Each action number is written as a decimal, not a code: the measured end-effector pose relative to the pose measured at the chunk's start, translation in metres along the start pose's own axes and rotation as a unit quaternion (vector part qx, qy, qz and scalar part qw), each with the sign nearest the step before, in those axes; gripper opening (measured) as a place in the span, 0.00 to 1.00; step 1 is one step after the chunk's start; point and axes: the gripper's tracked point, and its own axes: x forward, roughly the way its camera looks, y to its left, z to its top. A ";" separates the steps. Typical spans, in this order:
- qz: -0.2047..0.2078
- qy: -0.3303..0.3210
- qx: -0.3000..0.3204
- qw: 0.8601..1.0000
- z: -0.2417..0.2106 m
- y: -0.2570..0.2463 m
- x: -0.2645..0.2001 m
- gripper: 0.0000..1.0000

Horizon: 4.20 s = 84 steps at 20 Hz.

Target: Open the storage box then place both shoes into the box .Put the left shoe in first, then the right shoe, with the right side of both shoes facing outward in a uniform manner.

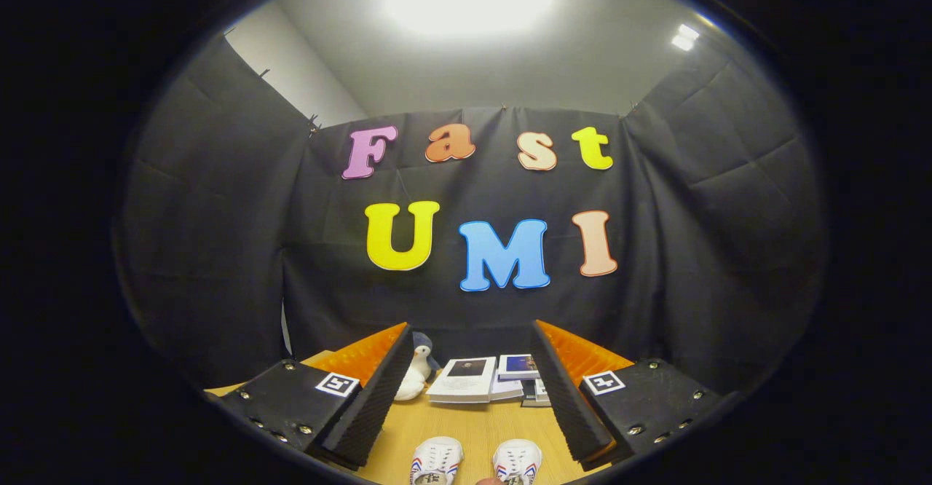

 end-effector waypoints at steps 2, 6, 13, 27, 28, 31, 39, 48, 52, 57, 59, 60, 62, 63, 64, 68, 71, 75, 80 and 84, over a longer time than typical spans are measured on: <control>0.011 0.006 0.007 1.000 -0.007 0.008 0.000 0.96; 0.041 0.029 0.036 0.998 -0.029 0.029 0.000 0.96; 0.082 0.095 0.147 0.981 -0.065 0.057 0.003 0.96; 0.132 0.249 0.356 0.891 -0.160 0.108 -0.008 0.98; 0.137 0.262 0.362 0.884 -0.168 0.113 -0.010 0.98; 0.151 0.294 0.383 0.863 -0.190 0.130 -0.018 0.98; 0.163 0.362 0.450 0.800 -0.240 0.165 -0.033 0.98; 0.153 0.398 0.579 0.695 -0.261 0.189 -0.039 0.98; 0.155 0.404 0.591 0.681 -0.262 0.196 -0.038 0.93; 0.159 0.416 0.595 0.669 -0.261 0.196 -0.039 0.49; 0.169 0.422 0.591 0.667 -0.258 0.192 -0.042 0.49; 0.153 0.408 0.607 0.664 -0.262 0.188 -0.036 0.49; 0.155 0.409 0.618 0.654 -0.260 0.187 -0.032 0.19; 0.161 0.412 0.612 0.655 -0.258 0.186 -0.036 0.16; 0.167 0.415 0.603 0.660 -0.257 0.187 -0.038 0.16; 0.170 0.401 0.604 0.667 -0.241 0.184 -0.031 0.00; 0.185 0.397 0.603 0.667 -0.221 0.186 -0.029 0.00; 0.217 0.384 0.582 0.684 -0.182 0.195 -0.021 0.00; 0.255 0.371 0.543 0.708 -0.137 0.216 -0.013 0.00; 0.276 0.362 0.526 0.719 -0.106 0.240 -0.007 0.00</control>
